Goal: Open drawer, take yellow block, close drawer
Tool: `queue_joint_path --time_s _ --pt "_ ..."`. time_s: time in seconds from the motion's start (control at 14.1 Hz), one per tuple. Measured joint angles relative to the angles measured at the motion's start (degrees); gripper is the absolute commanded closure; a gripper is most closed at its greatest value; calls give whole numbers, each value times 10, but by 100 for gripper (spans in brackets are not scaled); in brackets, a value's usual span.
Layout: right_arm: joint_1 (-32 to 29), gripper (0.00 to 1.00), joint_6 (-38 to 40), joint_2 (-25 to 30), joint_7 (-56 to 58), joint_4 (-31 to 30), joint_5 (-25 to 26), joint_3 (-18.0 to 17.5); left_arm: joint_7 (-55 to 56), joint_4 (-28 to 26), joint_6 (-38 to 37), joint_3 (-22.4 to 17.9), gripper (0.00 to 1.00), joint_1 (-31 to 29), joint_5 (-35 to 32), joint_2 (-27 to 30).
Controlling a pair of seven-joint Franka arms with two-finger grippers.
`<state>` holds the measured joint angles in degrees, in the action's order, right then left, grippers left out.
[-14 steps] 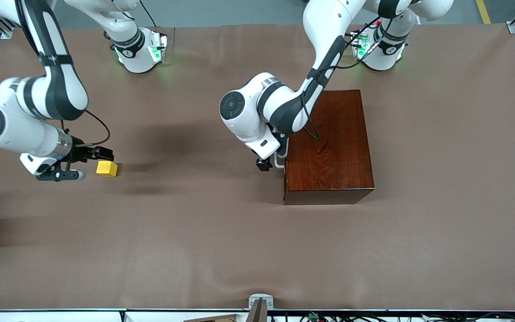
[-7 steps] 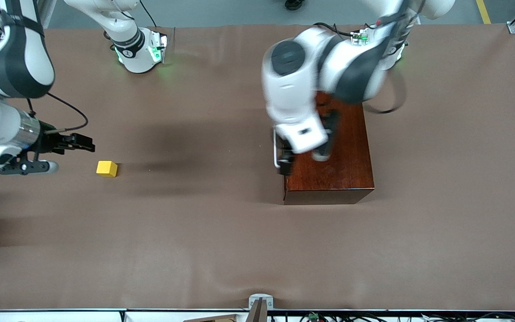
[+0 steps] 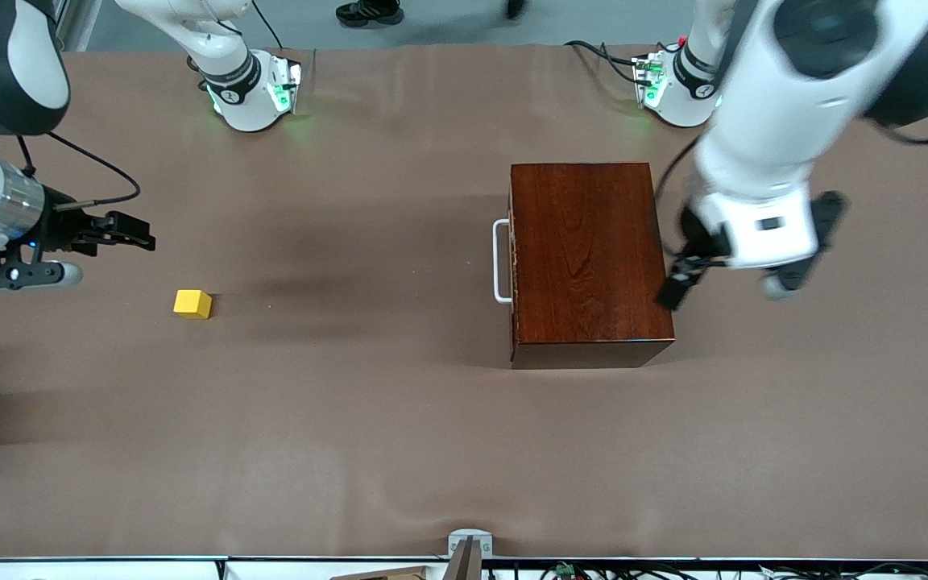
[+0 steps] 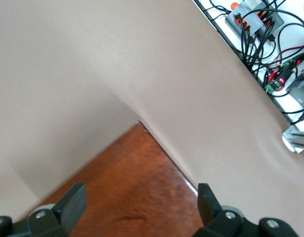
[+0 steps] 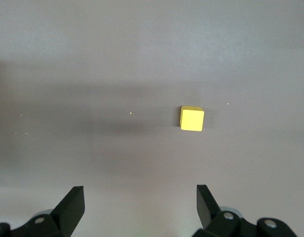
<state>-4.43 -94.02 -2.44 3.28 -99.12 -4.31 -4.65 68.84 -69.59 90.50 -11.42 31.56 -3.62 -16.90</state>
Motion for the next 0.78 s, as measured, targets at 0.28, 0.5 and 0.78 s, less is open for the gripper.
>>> queue_joint_path --time_s 0.28,0.5,0.78 --pt "0 0 18 39 0 7 0 -1 -163 -5 -43 2 0 -49 0 46" --pt "1 0 36 70 0 7 0 -4 -343 -12 -83 4 0 -85 0 68" --pt "0 0 50 95 0 8 0 -1 -499 -35 -109 47 0 -171 0 107"
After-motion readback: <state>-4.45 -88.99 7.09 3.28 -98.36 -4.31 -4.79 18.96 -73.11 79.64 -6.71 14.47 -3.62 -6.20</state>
